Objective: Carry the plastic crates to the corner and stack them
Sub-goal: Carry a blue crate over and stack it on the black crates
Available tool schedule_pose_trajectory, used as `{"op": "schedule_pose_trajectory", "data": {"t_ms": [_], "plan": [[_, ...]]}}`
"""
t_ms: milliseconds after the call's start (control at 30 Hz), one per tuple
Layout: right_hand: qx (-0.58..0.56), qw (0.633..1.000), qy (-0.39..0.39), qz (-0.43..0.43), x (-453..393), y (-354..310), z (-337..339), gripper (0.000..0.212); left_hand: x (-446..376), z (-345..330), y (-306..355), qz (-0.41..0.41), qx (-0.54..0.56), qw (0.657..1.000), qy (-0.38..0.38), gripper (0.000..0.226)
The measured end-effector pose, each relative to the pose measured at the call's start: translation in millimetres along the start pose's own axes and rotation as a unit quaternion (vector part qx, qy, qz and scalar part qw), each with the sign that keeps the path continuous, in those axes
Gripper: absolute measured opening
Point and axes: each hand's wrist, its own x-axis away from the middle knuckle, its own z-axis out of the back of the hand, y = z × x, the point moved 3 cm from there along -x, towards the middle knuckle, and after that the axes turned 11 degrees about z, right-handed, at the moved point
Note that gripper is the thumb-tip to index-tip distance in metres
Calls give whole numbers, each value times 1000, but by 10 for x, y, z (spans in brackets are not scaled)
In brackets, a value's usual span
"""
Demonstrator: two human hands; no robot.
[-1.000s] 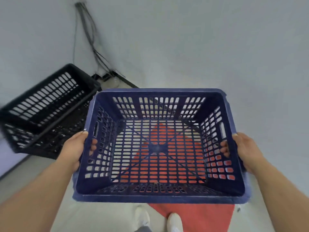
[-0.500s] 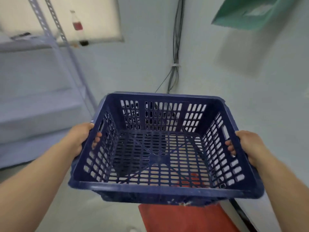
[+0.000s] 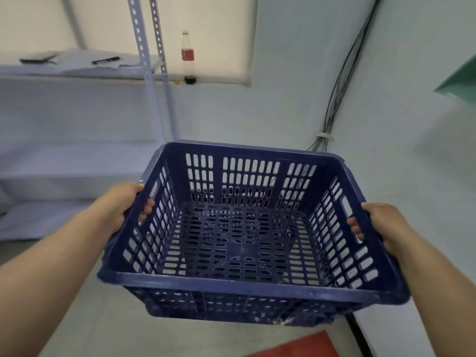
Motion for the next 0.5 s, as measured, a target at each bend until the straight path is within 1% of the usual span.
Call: {"op": "schedule_pose_trajectory", "data": {"t_ms": [267, 367, 500], "plan": [[14, 1000, 3, 16, -923, -267, -416, 26, -699, -232, 560, -4, 25, 1000, 8, 31], [5, 1000, -12, 19, -1287, -320, -495, 22, -930, -384, 726, 7, 31, 999, 19, 30], [-1, 999, -34, 18, -1889, -339, -562, 26, -1179, -633, 900, 6, 43, 998, 39, 30]]}}
